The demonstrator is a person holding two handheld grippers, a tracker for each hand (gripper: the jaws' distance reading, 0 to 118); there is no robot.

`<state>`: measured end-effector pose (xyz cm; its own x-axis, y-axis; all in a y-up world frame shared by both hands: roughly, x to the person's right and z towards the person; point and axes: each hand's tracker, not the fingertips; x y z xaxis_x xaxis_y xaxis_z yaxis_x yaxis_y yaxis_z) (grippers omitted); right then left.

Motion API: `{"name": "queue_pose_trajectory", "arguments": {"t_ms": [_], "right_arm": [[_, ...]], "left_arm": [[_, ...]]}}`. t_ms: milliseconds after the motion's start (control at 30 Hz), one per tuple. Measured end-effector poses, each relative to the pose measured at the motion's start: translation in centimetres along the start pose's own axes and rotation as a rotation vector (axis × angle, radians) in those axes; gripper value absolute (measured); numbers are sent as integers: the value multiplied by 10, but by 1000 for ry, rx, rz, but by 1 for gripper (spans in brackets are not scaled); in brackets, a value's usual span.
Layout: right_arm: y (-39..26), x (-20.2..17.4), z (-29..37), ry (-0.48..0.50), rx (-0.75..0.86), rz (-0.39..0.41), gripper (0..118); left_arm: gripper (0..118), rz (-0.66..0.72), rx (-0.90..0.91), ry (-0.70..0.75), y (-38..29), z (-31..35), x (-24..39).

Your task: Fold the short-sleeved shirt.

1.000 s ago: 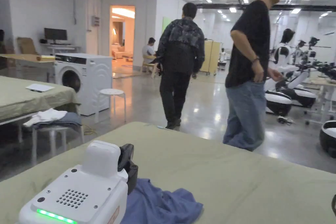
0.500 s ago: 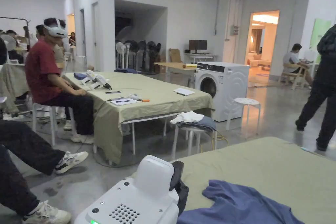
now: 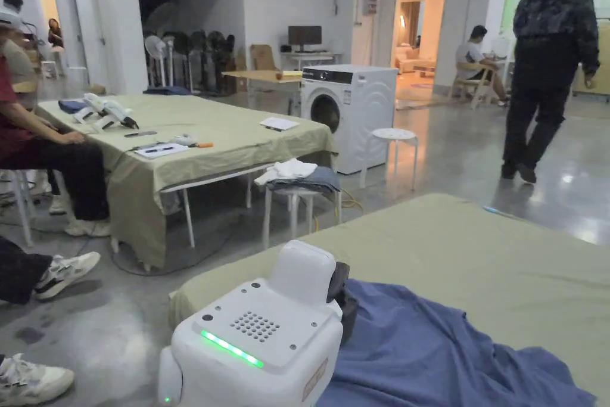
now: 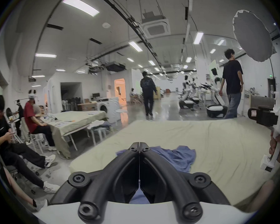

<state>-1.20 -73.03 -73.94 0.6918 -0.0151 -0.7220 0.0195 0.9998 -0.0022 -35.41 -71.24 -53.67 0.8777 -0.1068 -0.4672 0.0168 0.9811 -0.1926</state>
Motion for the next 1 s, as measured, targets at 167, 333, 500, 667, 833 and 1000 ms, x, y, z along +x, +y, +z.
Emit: {"name": "queue_pose_trajectory", "arguments": {"t_ms": [167, 333, 500, 667, 833, 1000], "right_arm": [[-5, 25, 8, -59, -25, 0, 0], [-16, 48, 7, -104, -56, 3, 0], [-29, 63, 1, -134, -93, -4, 0], [-46, 82, -11, -173, -144, -16, 0], [-63, 100, -22, -193, -188, -40, 0], [-72, 107, -25, -200, -204, -59, 0]], "left_arm": [[0, 36, -174, -199, -5, -95, 39], [0, -2, -362, -275, -25, -199, 81], [104, -62, -596, -374, -70, -289, 124], [113, -28, -724, -422, -108, -351, 168], [114, -112, -850, -383, -149, -388, 189], [100, -85, -875, -367, -163, -400, 186]]}}
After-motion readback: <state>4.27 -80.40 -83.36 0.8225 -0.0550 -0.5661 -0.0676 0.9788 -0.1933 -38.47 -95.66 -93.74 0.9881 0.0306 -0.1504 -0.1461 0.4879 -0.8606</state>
